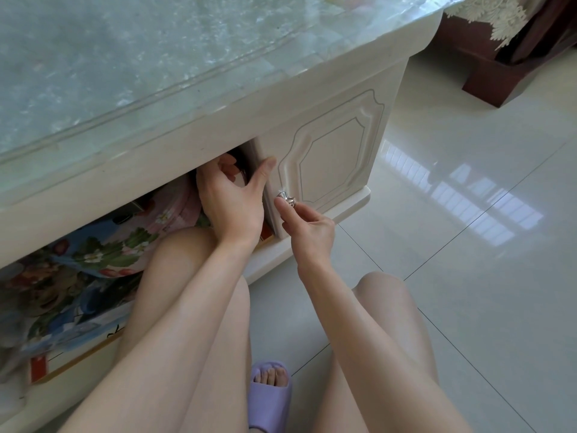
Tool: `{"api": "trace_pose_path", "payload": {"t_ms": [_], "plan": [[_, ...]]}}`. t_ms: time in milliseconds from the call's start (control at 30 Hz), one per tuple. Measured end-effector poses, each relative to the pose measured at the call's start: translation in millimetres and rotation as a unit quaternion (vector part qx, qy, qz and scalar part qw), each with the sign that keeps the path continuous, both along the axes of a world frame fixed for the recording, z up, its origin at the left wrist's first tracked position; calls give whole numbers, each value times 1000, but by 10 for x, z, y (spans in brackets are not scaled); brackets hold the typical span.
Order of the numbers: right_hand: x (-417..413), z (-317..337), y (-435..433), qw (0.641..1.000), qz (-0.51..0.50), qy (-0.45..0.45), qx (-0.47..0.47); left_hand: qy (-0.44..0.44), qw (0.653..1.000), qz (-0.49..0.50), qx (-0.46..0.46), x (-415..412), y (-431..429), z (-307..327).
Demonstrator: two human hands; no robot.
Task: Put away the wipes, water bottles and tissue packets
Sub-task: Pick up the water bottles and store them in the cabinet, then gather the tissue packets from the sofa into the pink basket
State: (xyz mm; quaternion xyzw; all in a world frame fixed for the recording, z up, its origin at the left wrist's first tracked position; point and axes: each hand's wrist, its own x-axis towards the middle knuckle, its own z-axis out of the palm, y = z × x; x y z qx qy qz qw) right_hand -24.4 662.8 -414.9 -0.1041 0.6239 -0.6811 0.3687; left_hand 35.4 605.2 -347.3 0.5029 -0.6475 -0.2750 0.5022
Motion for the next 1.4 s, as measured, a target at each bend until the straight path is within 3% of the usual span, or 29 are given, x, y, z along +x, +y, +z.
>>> {"api": "trace_pose_path", "payload": {"t_ms": [333,500,800,1033,1200,1400], "plan": [[-3,26,19,1000,9,6,0,-1,1000,0,20,-6,11,43],[-78,28,196,998,36,-43,-3,33,999,-26,20,17,169,38],[-302,219,562,1000,25,-5,-17,104,960,-194,174,-95,532,-33],[-524,458,609,999,-2,24,-21,128,936,-234,232,-268,505,21],[-620,836,647,999,-38,2,23,105,921,-237,292,-385,544,325],[-636,1769,777,996,-43,-3,77,81,895,-230,374,-326,659,1195]]}}
